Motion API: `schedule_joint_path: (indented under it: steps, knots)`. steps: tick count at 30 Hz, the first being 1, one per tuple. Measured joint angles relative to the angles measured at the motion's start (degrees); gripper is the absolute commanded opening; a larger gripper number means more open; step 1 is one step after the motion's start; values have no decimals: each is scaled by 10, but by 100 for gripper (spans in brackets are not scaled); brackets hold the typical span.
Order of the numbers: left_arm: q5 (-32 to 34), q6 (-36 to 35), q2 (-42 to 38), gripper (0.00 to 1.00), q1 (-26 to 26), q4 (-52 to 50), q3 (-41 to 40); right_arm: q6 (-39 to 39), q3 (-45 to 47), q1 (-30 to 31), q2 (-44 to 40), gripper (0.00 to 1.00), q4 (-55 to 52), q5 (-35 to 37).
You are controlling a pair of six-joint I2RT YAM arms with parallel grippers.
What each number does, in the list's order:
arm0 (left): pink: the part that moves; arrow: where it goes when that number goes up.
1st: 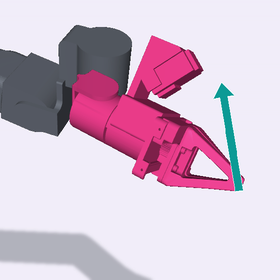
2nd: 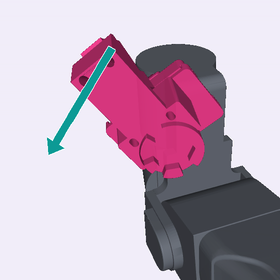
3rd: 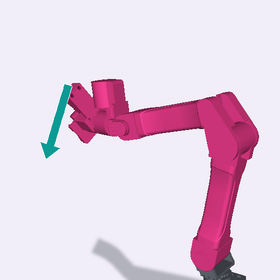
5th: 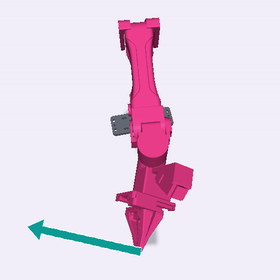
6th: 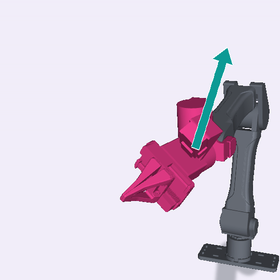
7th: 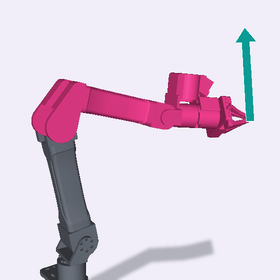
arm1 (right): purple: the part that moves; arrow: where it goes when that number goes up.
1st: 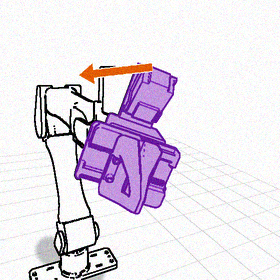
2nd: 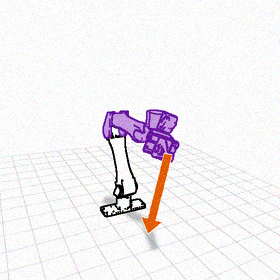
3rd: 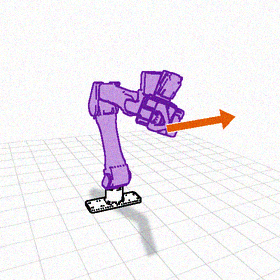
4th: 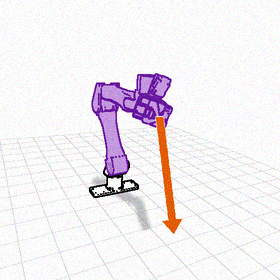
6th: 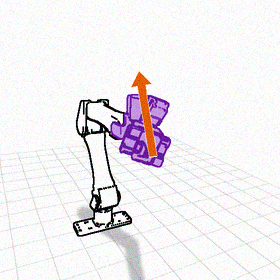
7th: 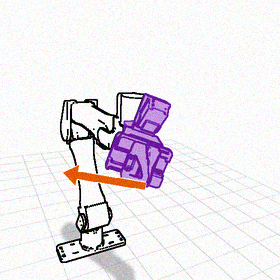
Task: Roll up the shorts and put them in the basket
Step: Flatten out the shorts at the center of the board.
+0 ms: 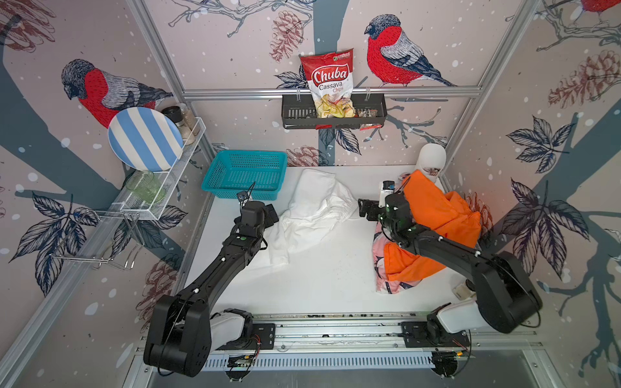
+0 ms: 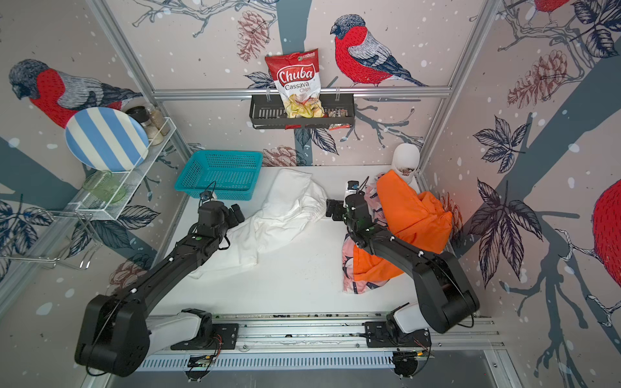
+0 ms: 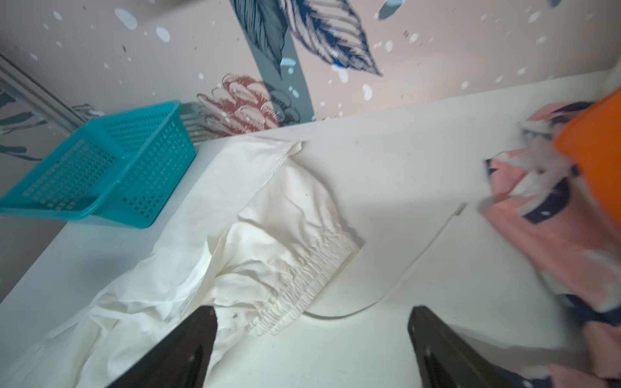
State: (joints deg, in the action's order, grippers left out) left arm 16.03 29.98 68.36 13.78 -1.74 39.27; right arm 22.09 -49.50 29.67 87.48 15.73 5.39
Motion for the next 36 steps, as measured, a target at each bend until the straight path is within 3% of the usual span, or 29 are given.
schedule_joint_path:
  steps: [6, 12, 13, 16, 18, 21, 23, 24, 30, 36]
  knots:
    - [-41, 74, -20, 96, 49, -85, -50, 54, -91, 7, 151, 88, -58, -80]
    - [-51, 106, -25, 93, 82, -114, -87, 100, -144, 15, 249, 84, -61, -149]
    - [-53, 107, -24, 92, 83, -116, -90, 103, -147, 15, 258, 81, -55, -156]
    - [-55, 107, -19, 83, 85, -118, -96, 126, -153, 14, 280, 59, -20, -174]
    - [-56, 107, -14, 67, 86, -117, -99, 141, -150, 14, 284, 39, -10, -179]
    - [-68, 106, -2, 33, 87, -110, -103, 154, -118, 5, 269, 12, 1, -185]
    - [-81, 104, 9, 12, 91, -101, -103, 159, -85, -13, 242, 1, 5, -186]
    - [-88, 102, 16, 3, 95, -100, -100, 161, -68, -24, 224, 0, 6, -186]
    - [-97, 96, -10, 0, 146, -118, -28, 151, -19, -104, 93, 0, -20, -191]
    - [-63, 89, -117, 0, 153, -174, 78, 78, -76, -140, -28, 0, -138, -195]
